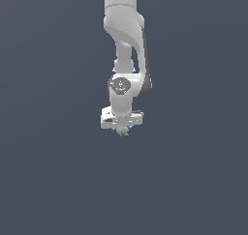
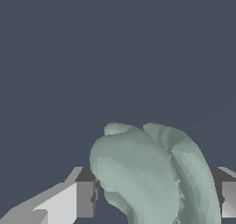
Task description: Pick up the object and move it to a goal position.
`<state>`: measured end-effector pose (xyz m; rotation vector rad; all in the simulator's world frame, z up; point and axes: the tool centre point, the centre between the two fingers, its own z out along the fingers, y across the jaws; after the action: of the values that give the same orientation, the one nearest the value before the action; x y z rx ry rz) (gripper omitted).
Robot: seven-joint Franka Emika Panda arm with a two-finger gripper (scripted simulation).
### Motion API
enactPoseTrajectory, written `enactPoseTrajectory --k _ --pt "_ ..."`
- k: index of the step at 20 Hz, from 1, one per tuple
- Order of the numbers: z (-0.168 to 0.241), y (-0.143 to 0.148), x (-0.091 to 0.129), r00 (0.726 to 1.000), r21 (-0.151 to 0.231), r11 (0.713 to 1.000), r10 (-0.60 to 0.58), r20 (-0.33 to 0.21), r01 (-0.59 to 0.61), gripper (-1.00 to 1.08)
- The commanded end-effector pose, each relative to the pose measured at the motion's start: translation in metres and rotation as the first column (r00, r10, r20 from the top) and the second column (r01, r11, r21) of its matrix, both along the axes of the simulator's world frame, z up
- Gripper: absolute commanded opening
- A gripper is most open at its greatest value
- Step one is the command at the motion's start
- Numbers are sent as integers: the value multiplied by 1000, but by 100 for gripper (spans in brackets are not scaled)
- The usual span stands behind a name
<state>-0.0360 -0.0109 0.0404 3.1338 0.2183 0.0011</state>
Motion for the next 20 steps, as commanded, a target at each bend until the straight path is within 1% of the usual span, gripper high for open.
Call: enactPoseTrajectory --k 1,5,10,15,20 --pt "0 0 0 1000 0 1000 0 0 0 -100" --pt "5 1 1 1000 0 1000 0 0 0 -100" --pt "26 6 4 1000 0 1000 0 0 0 -100" --pt "61 14 9 1000 0 1000 0 0 0 -100" --pt "110 26 17 1000 0 1000 0 0 0 -100"
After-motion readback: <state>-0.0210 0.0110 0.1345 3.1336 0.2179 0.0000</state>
